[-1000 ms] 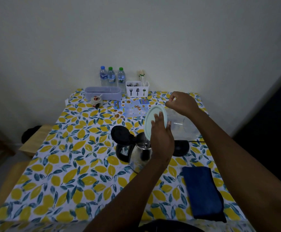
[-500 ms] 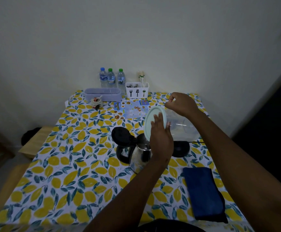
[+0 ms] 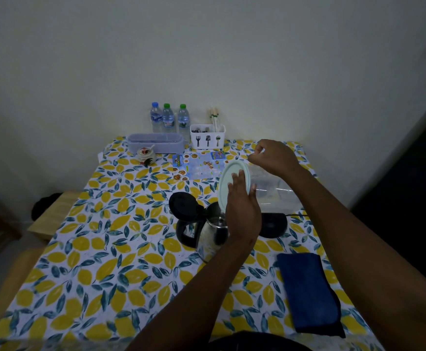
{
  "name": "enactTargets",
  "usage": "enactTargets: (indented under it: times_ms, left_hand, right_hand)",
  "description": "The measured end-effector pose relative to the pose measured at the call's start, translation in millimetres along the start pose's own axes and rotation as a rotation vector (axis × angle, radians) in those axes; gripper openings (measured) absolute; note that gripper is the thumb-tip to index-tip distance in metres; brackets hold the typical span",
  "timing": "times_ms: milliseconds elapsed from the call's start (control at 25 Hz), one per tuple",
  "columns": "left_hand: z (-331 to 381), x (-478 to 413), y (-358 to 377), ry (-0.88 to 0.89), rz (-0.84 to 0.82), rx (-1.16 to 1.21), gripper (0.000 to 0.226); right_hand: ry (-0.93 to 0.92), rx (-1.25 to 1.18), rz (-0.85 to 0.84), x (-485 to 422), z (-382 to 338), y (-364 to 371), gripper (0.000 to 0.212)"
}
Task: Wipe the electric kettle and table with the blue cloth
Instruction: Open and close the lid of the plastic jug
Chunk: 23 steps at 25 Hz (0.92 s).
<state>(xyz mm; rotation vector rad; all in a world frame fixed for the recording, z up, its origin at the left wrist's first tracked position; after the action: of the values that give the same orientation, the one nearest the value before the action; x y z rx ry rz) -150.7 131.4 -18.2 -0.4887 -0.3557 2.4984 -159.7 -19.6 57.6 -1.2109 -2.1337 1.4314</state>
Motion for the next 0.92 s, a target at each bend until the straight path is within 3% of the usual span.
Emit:
enactTargets:
  times_ms: [280, 440, 840, 920]
  left_hand:
    - [-4.6, 0.7, 3.1, 0.031, -0.059, -0.062, 0.084]
    - [-12.7, -2.2, 15.7, 0.084, -0.154, -0.229, 0.053]
    - [4.3, 8.0, 71.8, 0.430, -0.388, -0.704, 0.051]
    - [11.0, 8.7, 96.5, 0.471, -0.511, -0.704, 0.053]
  right_hand:
    - [0.038, -0.085, 0.044, 6.4, 14.1, 3.9, 0.027]
    - [0.108, -0.233, 0.027, 17.1, 36.1, 6.6, 0.017]
    - [0.398, -0.745, 0.154, 50.2, 147.6, 28.3, 0.015]
    - [0.477, -0.793, 0.190, 60.0, 180.9, 30.1, 0.016]
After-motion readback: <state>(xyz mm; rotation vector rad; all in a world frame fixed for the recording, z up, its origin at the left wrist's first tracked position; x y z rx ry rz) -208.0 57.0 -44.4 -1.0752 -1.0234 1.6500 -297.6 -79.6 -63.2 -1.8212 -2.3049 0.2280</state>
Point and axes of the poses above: each hand's wrist, its own x-axis away from the middle knuckle, its own y-axis out of the palm, z = x × y, the point moved 2 cm from there along -x, towards the middle knuckle, and after that the axes turned 3 degrees about -x, right-handed, at the moved point
